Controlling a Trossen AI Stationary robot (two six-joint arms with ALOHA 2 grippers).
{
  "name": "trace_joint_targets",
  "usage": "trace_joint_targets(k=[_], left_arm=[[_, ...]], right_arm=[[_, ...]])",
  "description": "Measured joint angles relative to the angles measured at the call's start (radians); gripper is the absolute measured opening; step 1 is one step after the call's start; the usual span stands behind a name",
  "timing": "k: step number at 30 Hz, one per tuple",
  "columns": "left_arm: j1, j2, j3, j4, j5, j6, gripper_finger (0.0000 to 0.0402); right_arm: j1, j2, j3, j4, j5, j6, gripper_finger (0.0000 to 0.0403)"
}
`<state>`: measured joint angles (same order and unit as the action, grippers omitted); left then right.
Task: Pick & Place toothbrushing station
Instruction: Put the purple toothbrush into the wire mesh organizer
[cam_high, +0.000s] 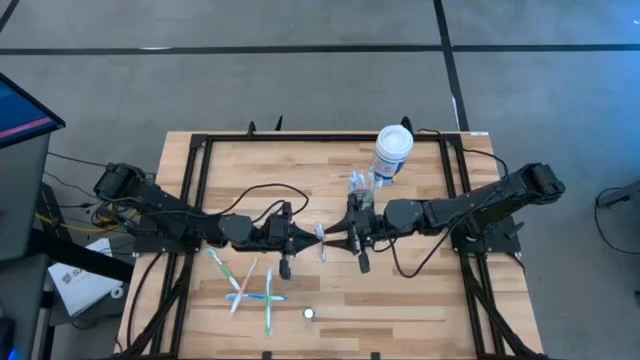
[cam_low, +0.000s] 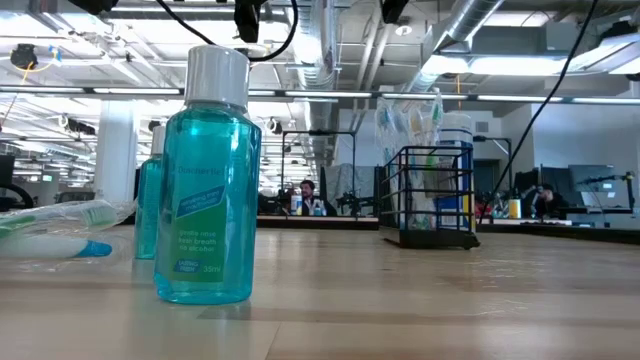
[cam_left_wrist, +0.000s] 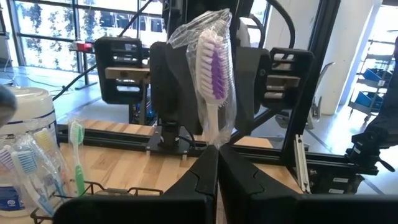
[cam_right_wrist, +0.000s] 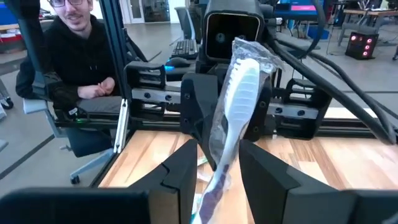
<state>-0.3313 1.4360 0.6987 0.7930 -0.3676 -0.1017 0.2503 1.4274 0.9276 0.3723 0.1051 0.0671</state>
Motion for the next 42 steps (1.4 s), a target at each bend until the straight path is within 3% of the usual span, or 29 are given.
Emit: trace_joint_targets(k=[14, 17, 22, 28, 42], left_arm=[[-0.003, 0.0, 0.0, -0.008, 0.0, 0.0, 0.0], [-0.003, 0.0, 0.0, -0.008, 0.0, 0.0, 0.0], [-0.003, 0.0, 0.0, -0.008, -0.002, 0.0, 0.0], [-0.003, 0.0, 0.0, -0.008, -0.001, 0.0, 0.0005], [-0.01, -0.01, -0.001, -0.022, -0.008, -0.008, 0.0083]], right_arm=[[-0.028, 0.032, 0.0, 0.079, -0.004, -0.015, 0.0105], [-0.029, 0.032, 0.0, 0.08, -0.004, -0.015, 0.0084], [-0.028, 0.032, 0.0, 0.077, -0.015, -0.024, 0.0014], [-0.028, 0.032, 0.0, 0.078, -0.034, -0.041, 0.0006], [-0.006, -0.023, 0.001, 0.0, 0.007, -0.071, 0.0002]])
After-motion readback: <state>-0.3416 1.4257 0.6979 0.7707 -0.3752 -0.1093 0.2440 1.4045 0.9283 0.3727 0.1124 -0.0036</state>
